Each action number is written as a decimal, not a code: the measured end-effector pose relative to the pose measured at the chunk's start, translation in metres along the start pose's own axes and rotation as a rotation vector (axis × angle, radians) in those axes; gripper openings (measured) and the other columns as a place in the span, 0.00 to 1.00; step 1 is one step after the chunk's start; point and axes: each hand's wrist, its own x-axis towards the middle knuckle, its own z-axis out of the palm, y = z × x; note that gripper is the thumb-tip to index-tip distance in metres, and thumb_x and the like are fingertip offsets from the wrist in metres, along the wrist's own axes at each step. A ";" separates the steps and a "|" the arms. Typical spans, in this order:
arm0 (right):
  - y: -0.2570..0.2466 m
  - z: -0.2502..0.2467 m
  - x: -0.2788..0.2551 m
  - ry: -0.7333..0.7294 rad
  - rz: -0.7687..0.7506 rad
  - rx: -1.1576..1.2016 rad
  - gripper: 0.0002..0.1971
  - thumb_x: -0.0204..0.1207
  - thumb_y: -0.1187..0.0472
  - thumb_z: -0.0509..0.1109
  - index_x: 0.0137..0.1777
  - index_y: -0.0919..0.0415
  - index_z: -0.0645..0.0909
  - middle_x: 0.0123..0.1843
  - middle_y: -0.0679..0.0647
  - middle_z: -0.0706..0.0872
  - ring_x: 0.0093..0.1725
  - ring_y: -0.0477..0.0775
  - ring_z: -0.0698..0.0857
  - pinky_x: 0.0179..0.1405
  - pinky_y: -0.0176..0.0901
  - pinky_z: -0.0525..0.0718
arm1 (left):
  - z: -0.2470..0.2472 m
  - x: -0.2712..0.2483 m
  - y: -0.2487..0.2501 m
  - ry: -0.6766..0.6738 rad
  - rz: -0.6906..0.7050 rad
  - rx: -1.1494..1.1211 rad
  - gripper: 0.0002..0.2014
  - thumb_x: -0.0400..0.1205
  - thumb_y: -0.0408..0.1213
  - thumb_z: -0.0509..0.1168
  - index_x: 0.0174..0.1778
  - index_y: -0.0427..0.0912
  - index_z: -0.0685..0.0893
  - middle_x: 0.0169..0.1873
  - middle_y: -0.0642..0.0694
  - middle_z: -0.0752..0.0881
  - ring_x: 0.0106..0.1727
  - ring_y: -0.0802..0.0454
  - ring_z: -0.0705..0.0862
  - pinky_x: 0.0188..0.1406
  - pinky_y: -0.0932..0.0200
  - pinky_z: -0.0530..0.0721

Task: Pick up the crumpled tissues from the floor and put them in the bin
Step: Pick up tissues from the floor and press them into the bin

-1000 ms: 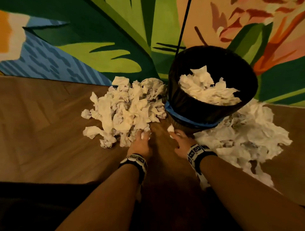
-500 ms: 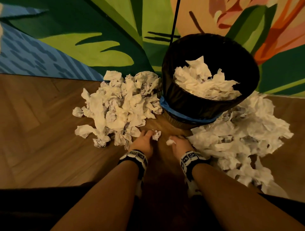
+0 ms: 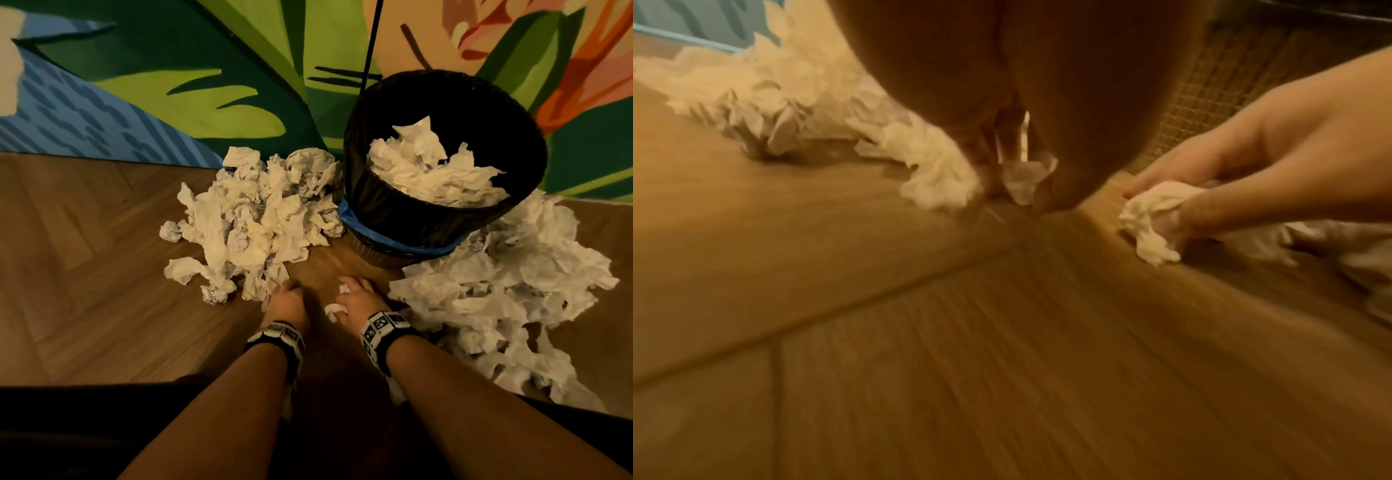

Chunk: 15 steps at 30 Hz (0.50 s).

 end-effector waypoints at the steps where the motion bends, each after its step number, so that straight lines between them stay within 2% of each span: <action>1: 0.003 0.004 -0.001 0.018 0.011 -0.002 0.12 0.80 0.53 0.65 0.58 0.54 0.85 0.81 0.46 0.60 0.77 0.59 0.59 0.75 0.55 0.69 | 0.003 -0.002 0.002 0.021 0.014 0.019 0.21 0.84 0.33 0.61 0.74 0.46 0.76 0.77 0.46 0.69 0.75 0.44 0.71 0.73 0.49 0.74; 3: 0.009 0.008 -0.002 0.054 0.025 0.032 0.13 0.81 0.54 0.66 0.60 0.56 0.86 0.74 0.48 0.67 0.71 0.58 0.65 0.73 0.50 0.69 | 0.004 -0.007 0.006 0.002 0.074 0.056 0.16 0.85 0.34 0.60 0.67 0.44 0.82 0.68 0.42 0.80 0.68 0.44 0.79 0.69 0.51 0.78; 5: 0.015 0.008 -0.003 0.087 0.048 0.132 0.12 0.80 0.55 0.67 0.59 0.56 0.87 0.70 0.49 0.73 0.67 0.57 0.72 0.71 0.47 0.72 | 0.000 -0.008 0.011 -0.044 0.155 0.016 0.14 0.84 0.35 0.61 0.63 0.43 0.85 0.64 0.41 0.84 0.65 0.43 0.82 0.68 0.50 0.79; 8: 0.019 0.004 -0.004 0.142 0.154 0.271 0.12 0.78 0.54 0.70 0.57 0.57 0.87 0.65 0.52 0.78 0.62 0.56 0.80 0.64 0.44 0.77 | -0.003 -0.015 0.016 -0.076 0.213 -0.196 0.10 0.83 0.30 0.62 0.51 0.48 0.87 0.57 0.46 0.87 0.61 0.47 0.84 0.65 0.54 0.79; 10: 0.020 0.003 -0.004 0.174 0.230 0.265 0.13 0.77 0.51 0.70 0.57 0.57 0.85 0.62 0.55 0.79 0.58 0.58 0.81 0.55 0.43 0.76 | -0.001 -0.021 0.019 -0.025 0.192 -0.377 0.11 0.84 0.31 0.59 0.44 0.51 0.82 0.50 0.47 0.88 0.54 0.48 0.85 0.58 0.57 0.80; 12: 0.021 0.001 -0.005 0.165 0.277 0.256 0.15 0.76 0.48 0.68 0.56 0.57 0.82 0.58 0.57 0.80 0.57 0.60 0.81 0.51 0.43 0.75 | -0.002 -0.024 0.021 0.065 0.137 -0.483 0.07 0.87 0.37 0.57 0.48 0.50 0.80 0.48 0.47 0.86 0.48 0.49 0.84 0.50 0.56 0.80; 15: 0.023 0.000 -0.009 0.148 0.320 0.258 0.09 0.75 0.50 0.67 0.43 0.54 0.78 0.45 0.54 0.82 0.48 0.59 0.83 0.42 0.41 0.75 | -0.006 -0.020 0.013 0.241 0.060 -0.533 0.09 0.89 0.45 0.53 0.54 0.50 0.77 0.39 0.51 0.84 0.36 0.57 0.82 0.32 0.62 0.76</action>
